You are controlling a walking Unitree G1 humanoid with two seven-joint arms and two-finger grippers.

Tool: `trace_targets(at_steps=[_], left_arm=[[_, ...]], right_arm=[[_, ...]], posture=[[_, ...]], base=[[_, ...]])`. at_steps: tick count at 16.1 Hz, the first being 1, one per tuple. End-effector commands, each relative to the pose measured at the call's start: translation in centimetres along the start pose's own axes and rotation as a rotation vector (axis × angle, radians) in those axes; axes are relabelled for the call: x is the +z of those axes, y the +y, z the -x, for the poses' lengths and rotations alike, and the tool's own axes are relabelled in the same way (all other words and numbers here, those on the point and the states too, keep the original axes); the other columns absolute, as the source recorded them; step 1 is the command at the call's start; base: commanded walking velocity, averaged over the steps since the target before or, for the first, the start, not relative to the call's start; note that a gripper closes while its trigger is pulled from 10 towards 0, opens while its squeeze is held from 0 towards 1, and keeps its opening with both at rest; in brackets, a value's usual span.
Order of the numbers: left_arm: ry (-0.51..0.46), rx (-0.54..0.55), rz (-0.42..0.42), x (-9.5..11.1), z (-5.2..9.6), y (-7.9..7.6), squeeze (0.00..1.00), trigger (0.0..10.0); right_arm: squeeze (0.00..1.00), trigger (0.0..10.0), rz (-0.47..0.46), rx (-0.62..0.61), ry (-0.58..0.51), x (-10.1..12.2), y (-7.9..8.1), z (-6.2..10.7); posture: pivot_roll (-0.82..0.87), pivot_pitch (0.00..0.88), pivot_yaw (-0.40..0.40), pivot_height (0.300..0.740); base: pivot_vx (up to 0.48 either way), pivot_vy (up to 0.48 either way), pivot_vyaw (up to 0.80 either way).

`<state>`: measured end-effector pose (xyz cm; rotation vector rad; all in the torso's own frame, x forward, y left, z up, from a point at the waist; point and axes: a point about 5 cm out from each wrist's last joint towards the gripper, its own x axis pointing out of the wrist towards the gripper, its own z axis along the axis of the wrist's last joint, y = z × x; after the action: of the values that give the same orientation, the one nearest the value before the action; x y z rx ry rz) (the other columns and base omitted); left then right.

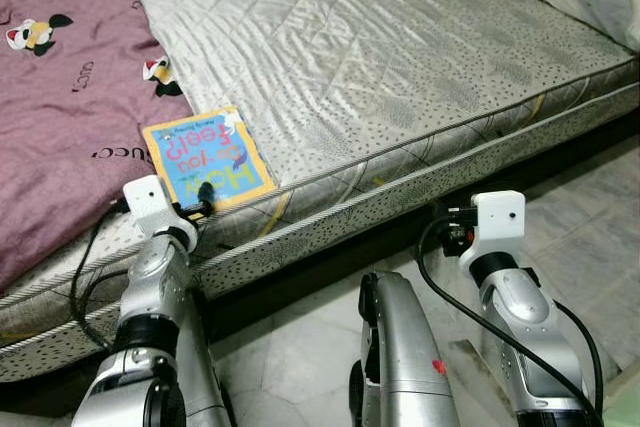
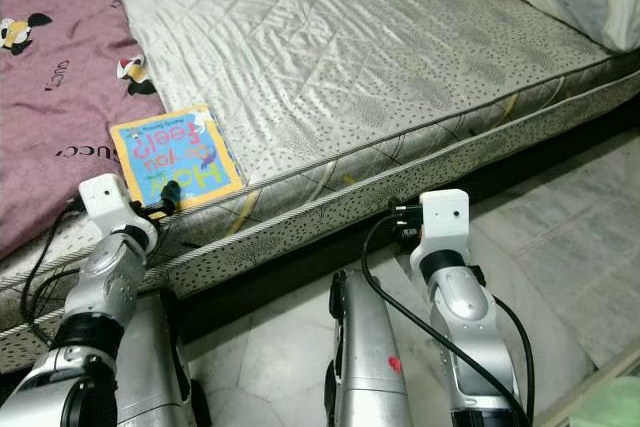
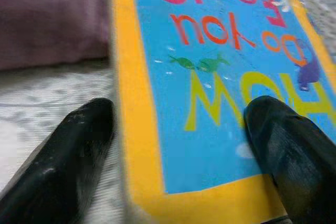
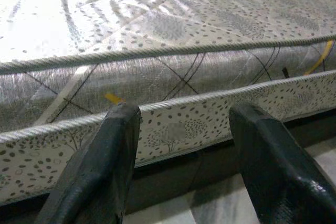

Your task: Clean up the room

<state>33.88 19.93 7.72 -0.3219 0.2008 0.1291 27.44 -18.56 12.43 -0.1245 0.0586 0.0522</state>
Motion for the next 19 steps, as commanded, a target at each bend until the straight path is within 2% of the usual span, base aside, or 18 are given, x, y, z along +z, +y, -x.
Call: trace_targets(at_steps=[1,2,5,6,8,14,16,19], left_arm=[[0.05,-0.036,0.014,-1.1,0.1,-0.6,0.0,10.0],[0.016,-0.101,0.055,-1.0,0.2,-1.6,0.0,10.0],[0.026,-0.152,0.069,-1.6,0.4,-2.0,0.0,10.0],[0.037,-0.204,0.088,-1.9,0.5,-2.4,0.0,0.0],[0.046,-0.227,0.07,-2.0,0.5,-2.6,0.0,0.0],[-0.007,-0.224,0.089,-1.1,0.6,-2.1,0.0,0.0],[-0.036,-0.226,0.119,-0.6,0.5,-2.0,0.0,0.0],[-0.063,-0.229,0.193,-0.3,0.5,-2.1,0.0,0.0]], right_arm=[[0.0,10.0,0.008,-0.005,-0.015,0.3,0.2,-0.2],[0.0,10.0,0.01,-0.008,-0.026,0.4,0.3,-0.5],[0.0,10.0,0.006,-0.004,-0.034,0.5,0.8,-0.9],[0.0,10.0,0.008,0.001,-0.039,0.6,0.9,-1.1],[0.0,10.0,0.01,0.002,-0.042,0.6,1.0,-1.4],[0.0,10.0,-0.004,0.022,-0.067,0.9,1.6,-2.4],[0.0,10.0,-0.069,0.095,-0.082,1.2,2.5,-2.5],[0.0,10.0,-0.1,0.155,-0.101,1.7,3.2,-2.5]], posture=[[-0.17,0.111,-0.016,0.448],[-0.16,0.1,-0.017,0.448],[-0.15,0.089,-0.019,0.448],[-0.14,0.083,-0.026,0.448],[-0.14,0.079,-0.032,0.448],[-0.12,0.071,-0.04,0.448],[-0.12,0.069,-0.04,0.448],[-0.12,0.066,-0.039,0.448]], base=[[0.0,0.0,0.0],[0.0,0.0,0.0],[0.0,0.0,0.0],[0.0,0.0,0.0],[0.0,0.0,0.0],[0.0,0.0,0.0],[0.0,0.0,0.0],[0.0,0.0,0.0]])
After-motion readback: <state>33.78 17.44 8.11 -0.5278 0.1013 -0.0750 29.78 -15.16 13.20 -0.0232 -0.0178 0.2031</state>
